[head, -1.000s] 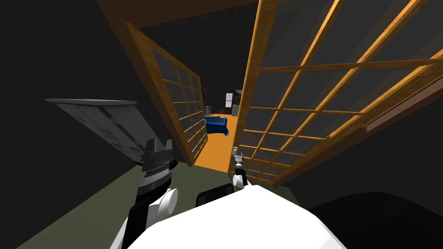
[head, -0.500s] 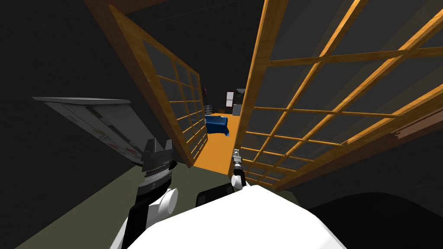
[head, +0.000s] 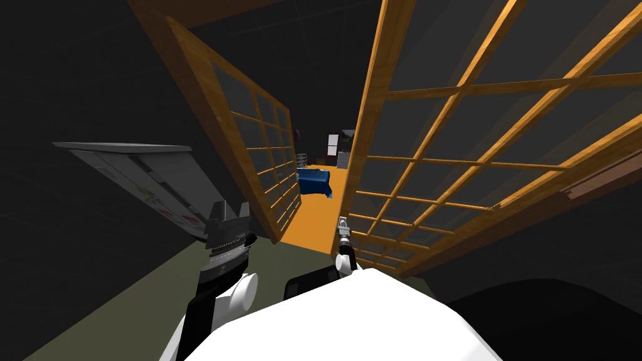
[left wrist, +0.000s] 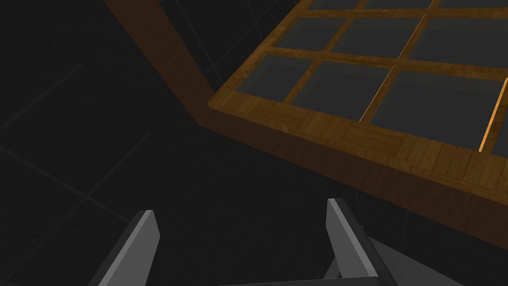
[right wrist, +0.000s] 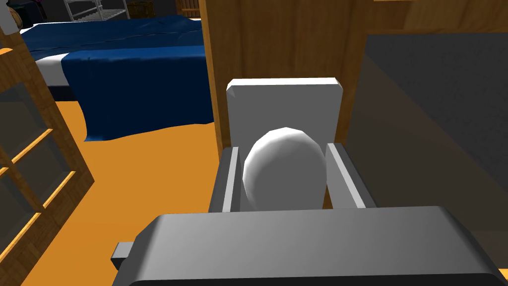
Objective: Push the door open
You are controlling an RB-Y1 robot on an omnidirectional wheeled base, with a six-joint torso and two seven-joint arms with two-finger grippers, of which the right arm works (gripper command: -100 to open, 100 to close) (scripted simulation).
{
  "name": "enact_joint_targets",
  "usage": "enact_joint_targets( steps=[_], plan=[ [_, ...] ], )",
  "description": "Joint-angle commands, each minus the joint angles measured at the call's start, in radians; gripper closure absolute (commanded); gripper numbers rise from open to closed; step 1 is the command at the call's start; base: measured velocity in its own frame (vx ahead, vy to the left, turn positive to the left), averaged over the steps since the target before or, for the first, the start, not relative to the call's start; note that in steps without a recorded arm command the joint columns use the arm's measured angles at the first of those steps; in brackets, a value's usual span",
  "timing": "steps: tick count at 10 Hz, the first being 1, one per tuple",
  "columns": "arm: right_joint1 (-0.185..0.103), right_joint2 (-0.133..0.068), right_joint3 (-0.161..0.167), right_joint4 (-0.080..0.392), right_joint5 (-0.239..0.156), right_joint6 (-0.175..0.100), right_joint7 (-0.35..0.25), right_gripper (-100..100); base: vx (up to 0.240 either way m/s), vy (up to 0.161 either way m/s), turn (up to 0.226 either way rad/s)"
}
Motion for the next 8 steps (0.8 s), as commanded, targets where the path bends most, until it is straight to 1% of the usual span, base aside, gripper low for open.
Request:
enact_joint_targets(
  steps=[1,2,4,5,6,7,8],
  plan=[
    [0.005,-0.016,-0.011,-0.012,-0.006,-0.002,0.003,100,0.144,0.019,-0.022],
    [0.004,-0.023,-0.018,-0.012,-0.010,-0.003,0.004,100,0.150,0.015,-0.042],
    [0.004,-0.038,-0.033,-0.011,-0.020,-0.005,0.007,100,0.189,-0.040,-0.028],
    [0.004,-0.038,-0.033,-0.011,-0.020,-0.005,0.007,100,0.144,-0.017,-0.019],
    [0.004,-0.038,-0.033,-0.011,-0.020,-0.005,0.007,100,0.062,-0.008,-0.011],
    [0.003,-0.052,-0.051,-0.010,-0.031,-0.008,0.011,100,0.121,-0.003,-0.051],
    [0.003,-0.056,-0.056,-0.010,-0.034,-0.008,0.012,100,0.173,-0.005,-0.038]
  ],
)
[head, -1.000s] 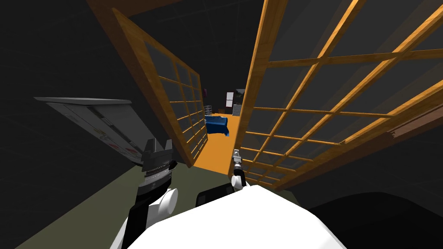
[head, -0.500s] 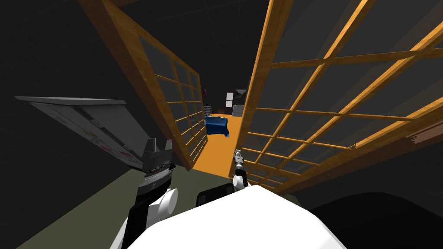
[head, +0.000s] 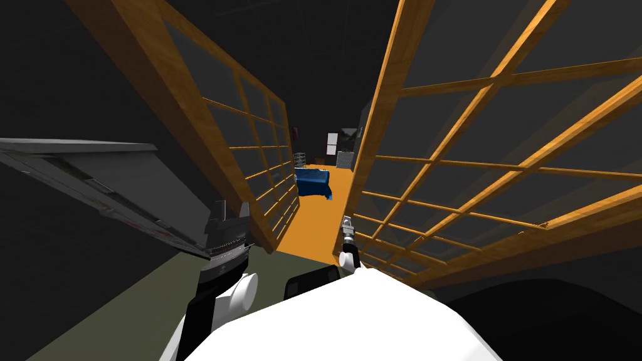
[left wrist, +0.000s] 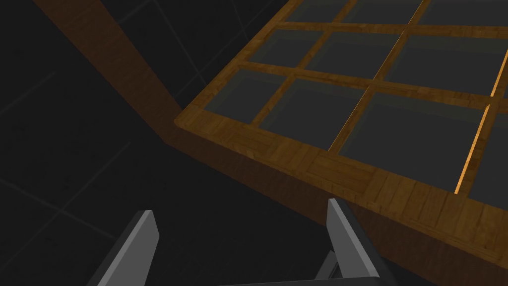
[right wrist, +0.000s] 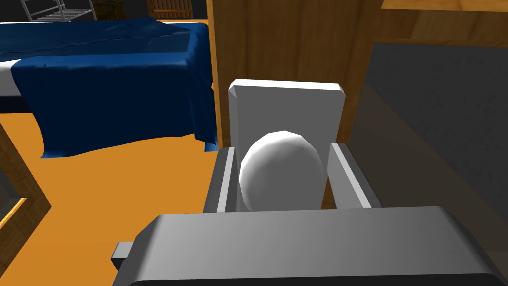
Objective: Push the door open
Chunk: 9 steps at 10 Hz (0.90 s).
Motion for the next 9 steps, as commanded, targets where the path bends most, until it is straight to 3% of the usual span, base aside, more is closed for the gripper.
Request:
enact_joint_targets(
  steps=[1,9],
  plan=[
    [0.010,-0.027,-0.025,-0.011,-0.013,-0.006,0.000,100,0.186,-0.024,-0.056],
    [0.008,-0.045,-0.081,-0.001,-0.049,-0.015,0.011,100,0.141,-0.006,-0.045]
  ],
)
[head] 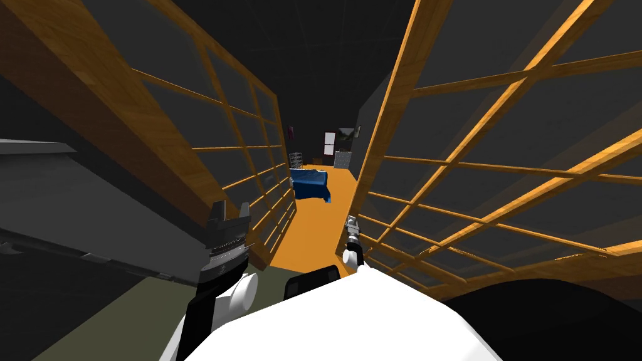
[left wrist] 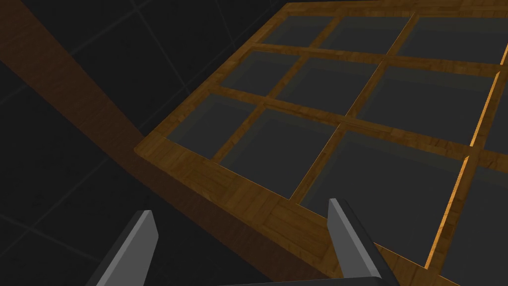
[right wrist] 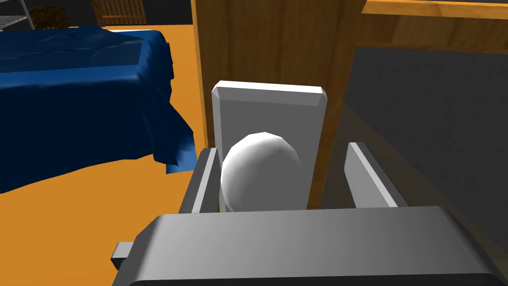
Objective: Push the door open
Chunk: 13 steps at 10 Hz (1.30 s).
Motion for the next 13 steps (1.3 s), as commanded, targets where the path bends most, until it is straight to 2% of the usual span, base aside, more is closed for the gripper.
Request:
enact_joint_targets(
  steps=[1,2,6,10,11,13],
  plan=[
    [0.038,-0.012,-0.015,-0.050,-0.007,0.019,0.015,100,0.054,-0.008,0.009],
    [0.038,-0.012,-0.015,-0.064,-0.007,0.019,0.015,100,0.007,-0.007,0.018],
    [0.036,-0.011,-0.061,-0.062,-0.037,0.012,0.025,100,0.154,-0.002,-0.073],
    [0.034,0.003,-0.102,-0.059,-0.063,0.006,0.033,100,0.202,-0.024,-0.060],
    [0.034,0.003,-0.102,-0.059,-0.063,0.006,0.033,100,0.137,-0.001,-0.031],
    [0.033,0.018,-0.126,-0.058,-0.079,0.002,0.038,100,0.188,0.014,-0.070]
  ],
)
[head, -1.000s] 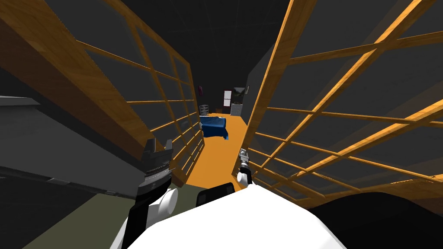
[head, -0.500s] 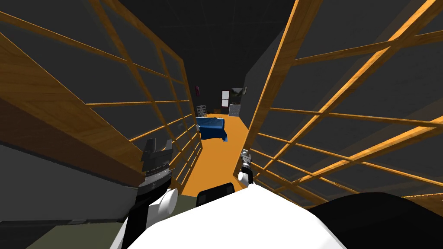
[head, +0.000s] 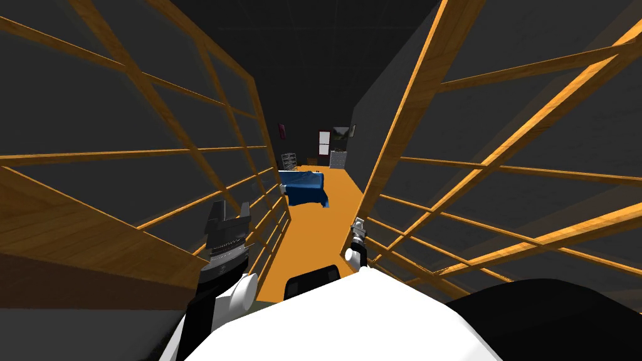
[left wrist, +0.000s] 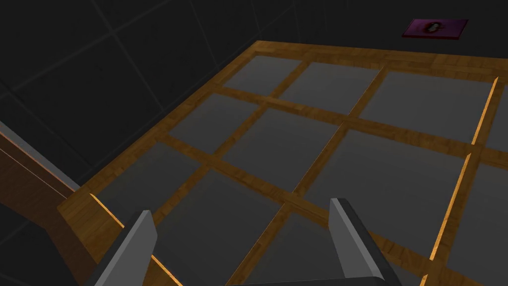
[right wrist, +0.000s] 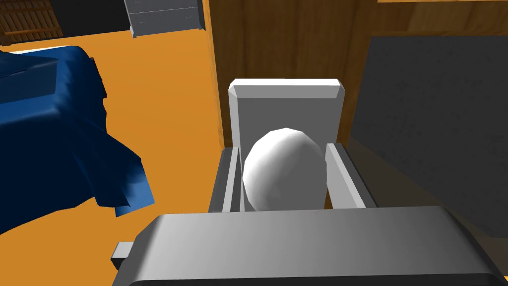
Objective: Push the door open
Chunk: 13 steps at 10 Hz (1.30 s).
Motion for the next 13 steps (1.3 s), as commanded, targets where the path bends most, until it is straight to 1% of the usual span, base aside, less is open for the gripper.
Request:
enact_joint_targets(
  steps=[1,3,4,5,6,8,9,10,13],
  plan=[
    [0.000,0.000,-0.021,0.006,-0.011,-0.013,0.001,100,0.176,-0.008,-0.070],
    [-0.001,0.014,-0.035,0.007,-0.020,-0.015,0.004,100,0.180,0.012,-0.071],
    [0.004,0.013,-0.029,-0.001,-0.016,-0.007,0.007,100,0.071,0.002,-0.026],
    [0.005,0.000,-0.045,-0.001,-0.028,-0.011,0.010,100,0.118,-0.031,-0.034],
    [0.005,-0.006,-0.053,0.000,-0.033,-0.013,0.011,100,0.181,-0.039,-0.047],
    [0.005,-0.006,-0.053,0.000,-0.033,-0.013,0.011,100,0.096,-0.027,-0.014],
    [0.007,-0.015,-0.072,0.002,-0.048,-0.017,0.014,100,0.130,-0.038,-0.050],
    [0.007,-0.017,-0.077,0.003,-0.052,-0.018,0.015,100,0.191,-0.040,-0.047],
    [0.010,-0.023,-0.109,0.006,-0.075,-0.026,0.020,100,0.204,-0.074,-0.048]
  ],
)
